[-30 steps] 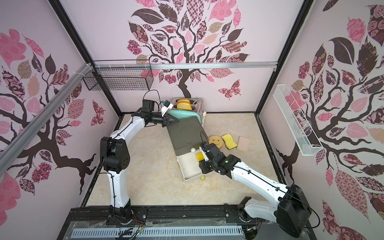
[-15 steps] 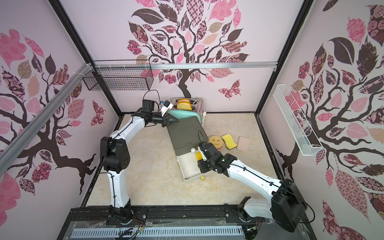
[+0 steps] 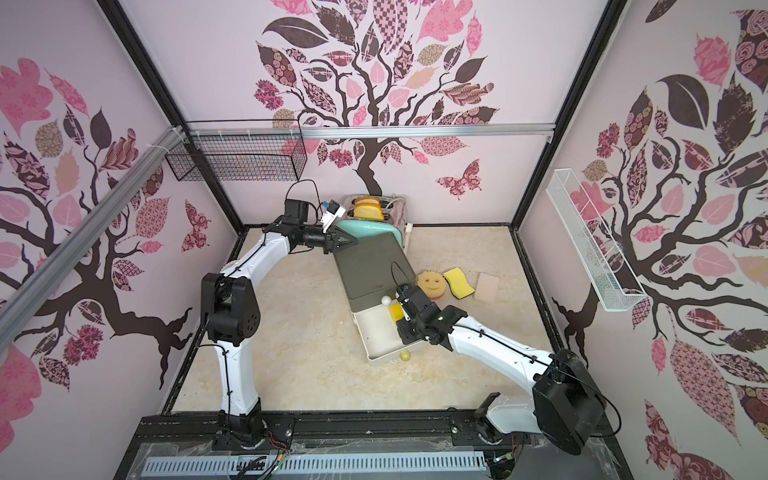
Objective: Take the sponge out of the drawer
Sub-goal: Pick up the sponge from the drawer.
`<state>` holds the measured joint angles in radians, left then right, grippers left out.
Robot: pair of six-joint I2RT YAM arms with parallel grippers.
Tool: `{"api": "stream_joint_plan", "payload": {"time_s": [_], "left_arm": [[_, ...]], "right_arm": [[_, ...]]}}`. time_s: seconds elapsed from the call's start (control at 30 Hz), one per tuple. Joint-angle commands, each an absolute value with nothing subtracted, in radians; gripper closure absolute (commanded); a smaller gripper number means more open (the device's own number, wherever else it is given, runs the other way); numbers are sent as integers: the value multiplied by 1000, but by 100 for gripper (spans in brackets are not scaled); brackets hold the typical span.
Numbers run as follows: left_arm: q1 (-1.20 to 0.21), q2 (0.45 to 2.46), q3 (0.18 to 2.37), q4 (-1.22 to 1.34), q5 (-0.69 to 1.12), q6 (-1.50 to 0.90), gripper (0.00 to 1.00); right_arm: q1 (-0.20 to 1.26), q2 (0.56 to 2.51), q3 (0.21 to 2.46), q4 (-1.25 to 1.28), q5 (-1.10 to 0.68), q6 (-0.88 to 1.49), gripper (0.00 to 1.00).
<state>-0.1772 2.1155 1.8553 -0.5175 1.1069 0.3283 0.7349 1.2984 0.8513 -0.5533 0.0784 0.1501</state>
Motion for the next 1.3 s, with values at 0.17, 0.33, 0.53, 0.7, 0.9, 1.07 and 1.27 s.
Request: {"api": "stream_joint_plan", "payload": {"time_s": [0.17, 0.33, 0.53, 0.7, 0.9, 1.07, 1.27], "left_arm": [[-150, 2195, 1818, -606, 1044, 356, 80], [-150, 2197, 1819, -600, 1047, 351, 80], [-150, 2204, 1820, -598, 1047, 350, 80], [-150, 2209, 1820, -594, 1049, 349, 80], [-152, 2212, 1819, -580, 1061, 336, 80], [-152, 2207, 1815, -582, 1061, 337, 80], [-150, 2202, 1813, -581, 1064, 337, 80]], "right_arm": [[740, 1240, 914, -663, 94, 153, 100], [740, 1179, 986, -762, 73, 151, 100], [740, 1103, 1044, -848, 86, 163, 100], [720, 1062, 1096, -918, 191, 159, 100], [385, 1085, 1113, -794, 66, 83, 100], [159, 1272, 1152, -640, -56, 62, 100], [54, 1629, 1350, -549, -123, 20, 100]]}}
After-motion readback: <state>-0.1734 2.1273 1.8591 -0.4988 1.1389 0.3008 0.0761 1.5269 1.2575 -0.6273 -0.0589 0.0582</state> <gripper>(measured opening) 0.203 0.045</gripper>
